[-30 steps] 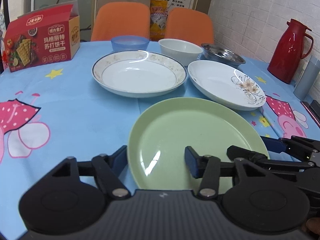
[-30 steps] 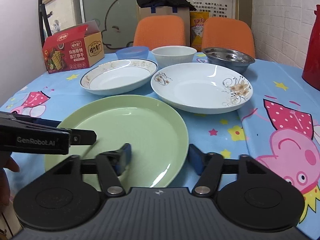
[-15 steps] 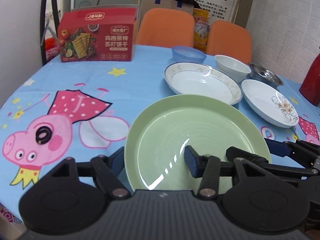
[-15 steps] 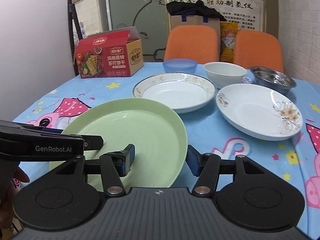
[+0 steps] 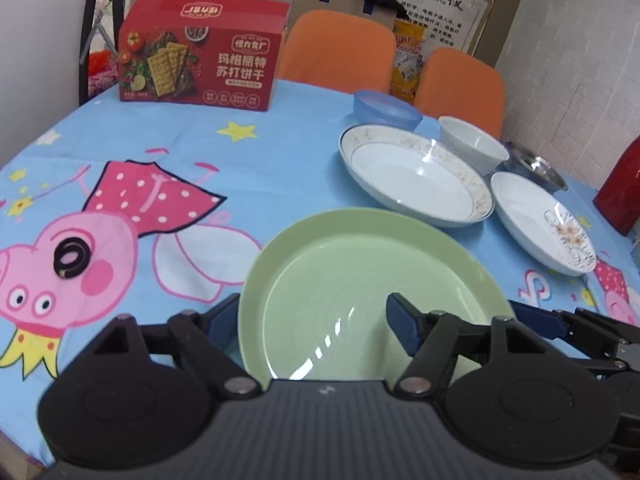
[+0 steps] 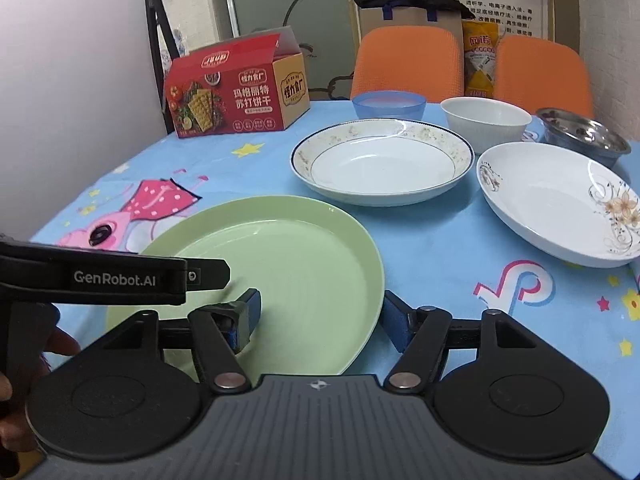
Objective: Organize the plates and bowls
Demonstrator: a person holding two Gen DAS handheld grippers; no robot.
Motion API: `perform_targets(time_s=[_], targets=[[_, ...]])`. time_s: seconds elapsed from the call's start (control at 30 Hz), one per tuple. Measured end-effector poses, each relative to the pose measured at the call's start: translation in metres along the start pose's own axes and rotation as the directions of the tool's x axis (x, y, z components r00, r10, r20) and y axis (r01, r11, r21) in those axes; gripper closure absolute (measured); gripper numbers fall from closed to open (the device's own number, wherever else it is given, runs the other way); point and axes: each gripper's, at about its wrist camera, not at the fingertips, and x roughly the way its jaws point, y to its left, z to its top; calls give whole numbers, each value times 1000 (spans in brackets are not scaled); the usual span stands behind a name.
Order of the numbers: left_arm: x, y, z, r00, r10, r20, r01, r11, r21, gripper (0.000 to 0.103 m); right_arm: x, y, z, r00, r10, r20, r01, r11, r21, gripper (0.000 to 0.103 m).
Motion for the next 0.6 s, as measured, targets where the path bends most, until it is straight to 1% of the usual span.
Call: perform_targets(time_s=[0.1, 0.17, 0.27, 0.43, 0.53, 0.6], targets=[[-7, 3, 9, 1000, -10, 29, 10, 1000, -27, 32, -15, -11, 7, 998, -55, 43, 55, 999, 3, 0], [-10, 4, 16, 999, -18, 45, 20, 999, -36, 32, -23, -18, 9, 995, -75, 64, 74, 997, 17, 0], [-10, 3, 24, 998, -20, 55, 22, 999, -32, 32, -28, -28, 10, 993, -99, 64, 98, 995, 25, 0], [-4, -2, 39, 998, -23, 66, 23, 1000, 3, 31, -24, -39, 16, 993, -108, 52, 107, 994, 20, 0], [3, -6, 51, 997, -29, 72, 27, 999, 31, 31, -19, -41, 28, 993, -102, 62, 103, 995, -8, 0], [12, -8, 61, 997, -34, 72, 30, 998, 47, 31, -12, -43, 42, 991, -107, 80, 110, 993, -45, 0]])
